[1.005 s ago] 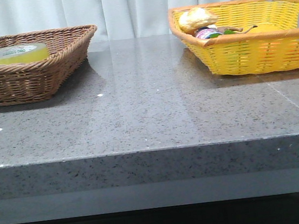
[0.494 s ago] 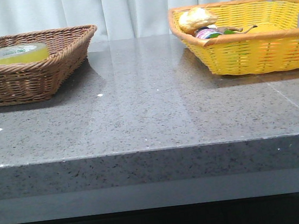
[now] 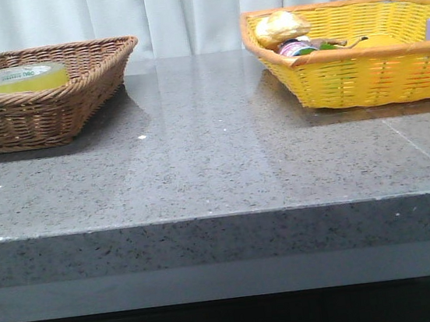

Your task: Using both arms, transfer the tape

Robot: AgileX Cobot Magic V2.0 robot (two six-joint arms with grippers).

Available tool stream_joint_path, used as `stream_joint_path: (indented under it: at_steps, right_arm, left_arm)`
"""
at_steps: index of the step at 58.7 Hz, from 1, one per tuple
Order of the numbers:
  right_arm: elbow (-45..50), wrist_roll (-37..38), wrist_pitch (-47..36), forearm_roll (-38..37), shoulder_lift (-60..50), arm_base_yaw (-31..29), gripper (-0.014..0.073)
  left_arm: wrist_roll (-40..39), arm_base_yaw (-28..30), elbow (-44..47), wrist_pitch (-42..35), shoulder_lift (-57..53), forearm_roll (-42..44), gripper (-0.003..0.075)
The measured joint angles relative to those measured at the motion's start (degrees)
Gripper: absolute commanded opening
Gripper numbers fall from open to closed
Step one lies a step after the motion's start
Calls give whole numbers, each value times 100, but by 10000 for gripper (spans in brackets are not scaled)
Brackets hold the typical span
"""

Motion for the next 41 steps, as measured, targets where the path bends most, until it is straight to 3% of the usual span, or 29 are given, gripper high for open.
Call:
stream_joint_path:
  at_steps: [11, 28, 41]
  right_arm:
    - [572, 661, -211, -430, -563, -370, -120]
    - [1566, 727, -232, -665, -1368, -306, -120]
    - [1784, 740, -108, -684, -1488, -126, -120]
  left_arm:
    - [0, 0, 0, 0, 0, 0, -20]
    - [0, 0, 0, 0, 0, 0, -20]
    - [0, 0, 0, 0, 0, 0, -20]
